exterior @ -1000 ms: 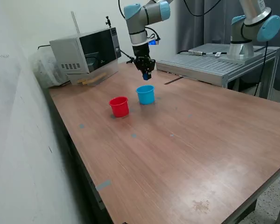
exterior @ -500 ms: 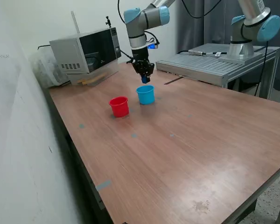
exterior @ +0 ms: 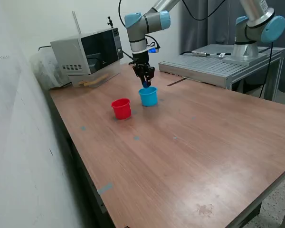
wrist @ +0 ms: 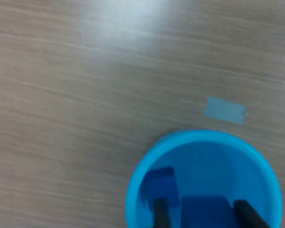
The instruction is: Place red objects in the red bin, and blue objects in the blue bin.
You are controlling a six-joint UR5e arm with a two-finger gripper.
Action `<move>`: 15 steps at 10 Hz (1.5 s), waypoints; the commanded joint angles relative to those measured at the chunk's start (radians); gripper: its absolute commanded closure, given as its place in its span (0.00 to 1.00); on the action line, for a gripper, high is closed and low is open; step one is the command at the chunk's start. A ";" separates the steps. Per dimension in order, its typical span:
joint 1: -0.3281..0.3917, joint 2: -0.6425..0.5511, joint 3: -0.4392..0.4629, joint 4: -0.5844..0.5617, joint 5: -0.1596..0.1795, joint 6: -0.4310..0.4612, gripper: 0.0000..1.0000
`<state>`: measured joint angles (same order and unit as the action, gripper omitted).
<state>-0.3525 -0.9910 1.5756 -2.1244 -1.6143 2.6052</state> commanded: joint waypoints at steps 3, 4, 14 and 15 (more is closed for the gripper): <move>0.027 -0.020 0.039 -0.006 -0.003 -0.027 0.00; 0.039 -0.068 0.085 -0.006 -0.003 -0.027 0.00; 0.110 -0.737 0.320 0.251 -0.016 0.443 0.00; 0.113 -0.759 0.320 0.262 -0.015 0.441 0.00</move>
<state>-0.2427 -1.6435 1.8939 -1.9270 -1.6298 2.9957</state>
